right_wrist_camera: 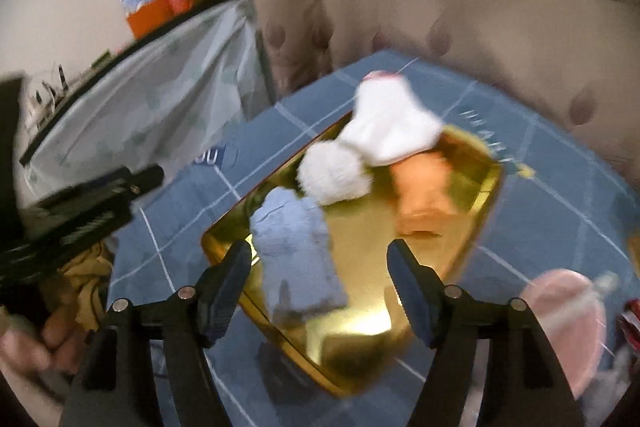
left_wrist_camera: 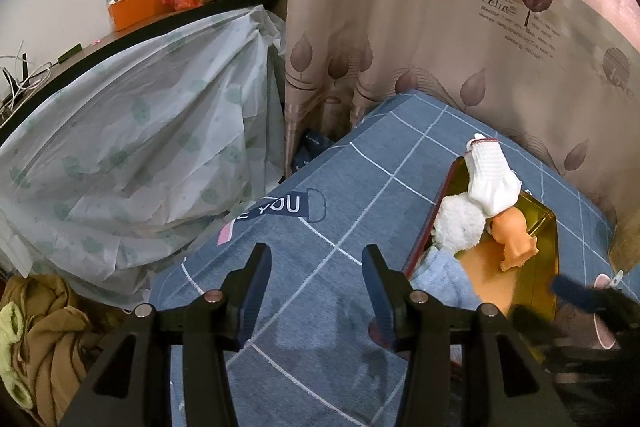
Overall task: Organize soft objects
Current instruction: 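Open the right gripper to drop the blue towel into the tray, then move the right gripper to the brown checked cloth and grasp it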
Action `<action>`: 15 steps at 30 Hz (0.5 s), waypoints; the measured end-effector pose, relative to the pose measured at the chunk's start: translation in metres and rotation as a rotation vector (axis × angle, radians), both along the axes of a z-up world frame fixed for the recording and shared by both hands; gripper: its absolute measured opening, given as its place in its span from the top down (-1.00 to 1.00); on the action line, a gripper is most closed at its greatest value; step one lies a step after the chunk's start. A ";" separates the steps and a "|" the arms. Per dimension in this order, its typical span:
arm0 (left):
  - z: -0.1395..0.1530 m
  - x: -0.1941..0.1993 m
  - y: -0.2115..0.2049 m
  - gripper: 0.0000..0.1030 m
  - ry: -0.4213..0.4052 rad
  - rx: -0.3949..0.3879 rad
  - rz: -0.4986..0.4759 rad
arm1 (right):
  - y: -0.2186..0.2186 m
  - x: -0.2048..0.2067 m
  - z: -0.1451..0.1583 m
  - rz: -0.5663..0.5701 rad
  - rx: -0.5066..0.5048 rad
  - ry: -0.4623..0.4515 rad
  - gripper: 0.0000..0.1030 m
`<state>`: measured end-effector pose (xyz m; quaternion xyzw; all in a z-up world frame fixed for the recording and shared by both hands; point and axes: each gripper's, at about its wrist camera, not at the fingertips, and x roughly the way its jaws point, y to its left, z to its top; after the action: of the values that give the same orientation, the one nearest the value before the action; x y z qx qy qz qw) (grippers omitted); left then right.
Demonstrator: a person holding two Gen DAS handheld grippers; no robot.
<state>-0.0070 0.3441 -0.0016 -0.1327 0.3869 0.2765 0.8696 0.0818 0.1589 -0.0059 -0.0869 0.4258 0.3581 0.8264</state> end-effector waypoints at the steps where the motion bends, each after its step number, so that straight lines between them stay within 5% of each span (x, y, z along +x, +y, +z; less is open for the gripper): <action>1: 0.000 0.000 -0.001 0.07 0.000 0.001 -0.001 | -0.009 -0.001 0.006 -0.011 0.008 -0.010 -0.32; 8: 0.003 0.002 -0.011 0.07 0.003 0.023 -0.017 | -0.143 0.003 0.039 -0.251 0.001 -0.086 -0.34; 15: 0.006 0.006 -0.025 0.07 0.009 0.040 -0.059 | -0.292 0.013 0.040 -0.568 -0.073 -0.097 -0.34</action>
<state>-0.0014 0.3187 0.0040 -0.1026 0.3888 0.2592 0.8782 0.0950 -0.1334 0.0336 -0.0110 0.4055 0.0923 0.9093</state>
